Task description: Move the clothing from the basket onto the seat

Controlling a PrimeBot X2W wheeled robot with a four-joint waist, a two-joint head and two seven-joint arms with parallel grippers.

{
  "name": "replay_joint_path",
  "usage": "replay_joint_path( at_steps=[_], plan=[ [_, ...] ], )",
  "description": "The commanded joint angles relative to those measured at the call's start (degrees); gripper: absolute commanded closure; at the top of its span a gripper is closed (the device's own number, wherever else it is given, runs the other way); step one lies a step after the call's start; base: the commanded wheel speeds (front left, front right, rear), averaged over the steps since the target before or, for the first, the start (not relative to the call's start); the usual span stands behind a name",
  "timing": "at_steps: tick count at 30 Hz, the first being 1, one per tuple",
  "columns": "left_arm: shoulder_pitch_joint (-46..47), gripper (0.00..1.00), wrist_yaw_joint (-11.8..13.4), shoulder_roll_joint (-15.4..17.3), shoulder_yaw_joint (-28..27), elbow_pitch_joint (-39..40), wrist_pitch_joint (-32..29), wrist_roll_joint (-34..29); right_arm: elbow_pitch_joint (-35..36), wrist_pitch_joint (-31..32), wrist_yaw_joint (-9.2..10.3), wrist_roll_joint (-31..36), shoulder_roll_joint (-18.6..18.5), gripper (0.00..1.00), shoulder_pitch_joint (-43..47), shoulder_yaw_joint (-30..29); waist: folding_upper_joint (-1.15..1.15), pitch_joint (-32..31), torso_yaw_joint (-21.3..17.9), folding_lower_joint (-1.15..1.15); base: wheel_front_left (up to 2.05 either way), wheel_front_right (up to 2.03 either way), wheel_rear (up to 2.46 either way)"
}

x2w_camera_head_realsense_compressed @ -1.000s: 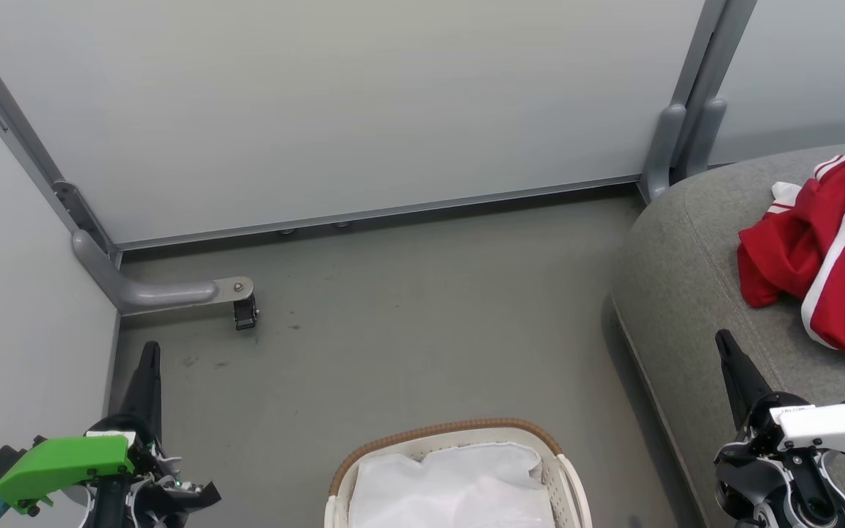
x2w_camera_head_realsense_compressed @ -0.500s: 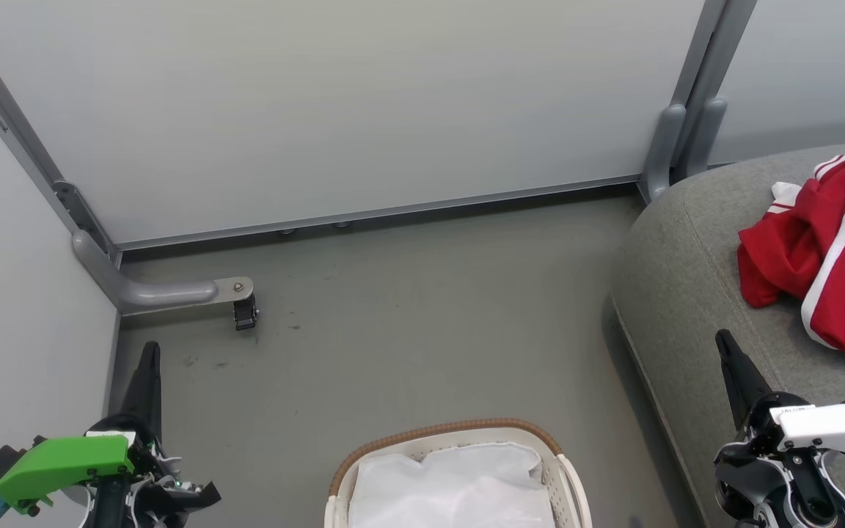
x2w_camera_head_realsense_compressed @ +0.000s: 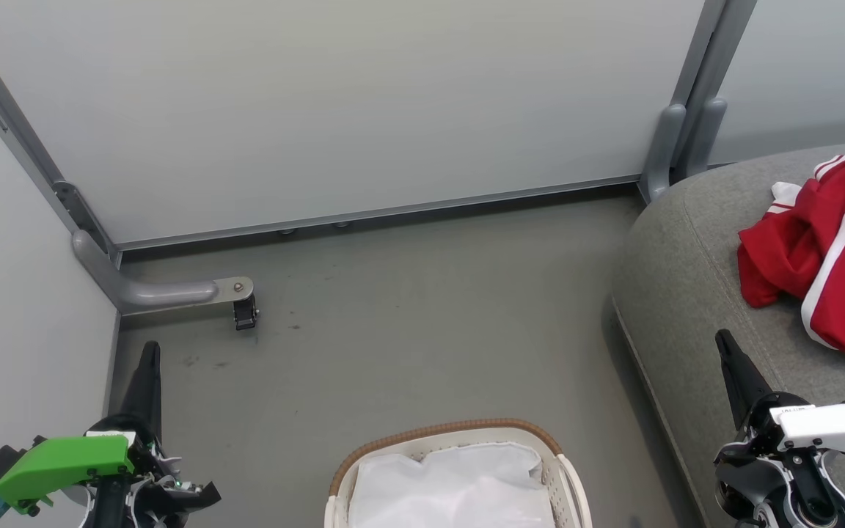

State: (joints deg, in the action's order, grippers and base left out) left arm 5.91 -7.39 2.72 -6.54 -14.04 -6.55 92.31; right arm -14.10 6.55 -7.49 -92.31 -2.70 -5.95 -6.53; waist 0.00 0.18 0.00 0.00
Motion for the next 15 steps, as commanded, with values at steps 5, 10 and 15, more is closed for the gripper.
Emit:
replay_joint_path(
  at_steps=[5,10,15],
  plan=[
    [0.6,1.0,-0.2,0.3,-0.1,0.1,-0.2,0.2,0.2,0.2,0.0,-0.2,-0.3,1.0,-0.5,-0.1,0.0,0.0,0.0,0.0,0.0,0.0,0.0],
    [0.6,1.0,-0.2,0.3,-0.1,0.1,-0.2,0.2,0.2,0.2,0.0,-0.2,-0.3,1.0,-0.5,-0.1,0.0,0.0,0.0,0.0,0.0,0.0,0.0],
    [0.6,1.0,-0.2,0.3,-0.1,0.1,-0.2,0.2,0.2,0.2,0.0,-0.2,-0.3,1.0,-0.5,-0.1,0.0,0.0,0.0,0.0,0.0,0.0,0.0]
  ],
)
